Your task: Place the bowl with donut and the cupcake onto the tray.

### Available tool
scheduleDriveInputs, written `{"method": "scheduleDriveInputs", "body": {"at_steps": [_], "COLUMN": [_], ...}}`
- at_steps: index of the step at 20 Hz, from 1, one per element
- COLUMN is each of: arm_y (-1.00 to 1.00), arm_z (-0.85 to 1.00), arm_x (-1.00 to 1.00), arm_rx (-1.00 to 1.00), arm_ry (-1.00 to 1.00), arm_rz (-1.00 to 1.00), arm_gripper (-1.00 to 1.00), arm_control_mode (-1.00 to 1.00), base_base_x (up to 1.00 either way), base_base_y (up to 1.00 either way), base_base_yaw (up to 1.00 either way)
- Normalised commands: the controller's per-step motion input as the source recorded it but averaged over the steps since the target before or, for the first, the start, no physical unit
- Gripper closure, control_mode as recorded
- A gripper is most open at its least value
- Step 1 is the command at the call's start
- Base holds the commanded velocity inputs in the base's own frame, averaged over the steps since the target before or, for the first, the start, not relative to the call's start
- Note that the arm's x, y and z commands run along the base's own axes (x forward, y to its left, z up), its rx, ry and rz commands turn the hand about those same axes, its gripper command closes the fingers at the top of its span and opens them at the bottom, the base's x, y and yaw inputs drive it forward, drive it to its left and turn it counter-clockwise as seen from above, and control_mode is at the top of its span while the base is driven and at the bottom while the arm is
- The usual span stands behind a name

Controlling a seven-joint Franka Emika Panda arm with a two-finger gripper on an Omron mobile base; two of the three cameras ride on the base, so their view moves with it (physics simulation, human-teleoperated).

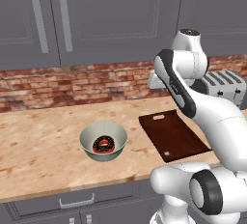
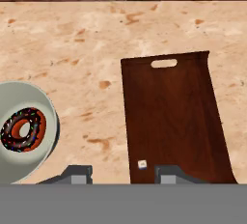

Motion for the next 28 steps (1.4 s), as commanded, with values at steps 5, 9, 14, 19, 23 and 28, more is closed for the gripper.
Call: {"method": "scheduleDriveInputs", "body": {"at_steps": [5, 9, 14, 19, 23, 28], "arm_y": [0.00, 0.13, 0.36, 0.36, 0.35, 0.59], "arm_z": [0.00, -0.13, -0.25, -0.43, -0.52, -0.35], "arm_x": [-0.06, -0.04, -0.15, -0.27, -0.19, 0.02], "arm_rx": [0.00, 0.00, 0.00, 0.00, 0.00, 0.00], "arm_ry": [0.01, 0.00, 0.00, 0.06, 0.05, 0.05], "arm_rz": [0.01, 0.02, 0.01, 0.00, 0.00, -0.03], "arm_gripper": [-1.00, -1.00, -1.00, -1.00, -1.00, -1.00], "arm_control_mode": [-1.00, -1.00, -1.00, -1.00, -1.00, -1.00], "base_base_x": [0.00, 0.00, 0.00, 0.00, 0.00, 0.00], "base_base_y": [0.00, 0.00, 0.00, 0.00, 0.00, 0.00], "base_base_yaw": [0.00, 0.00, 0.00, 0.00, 0.00, 0.00]}}
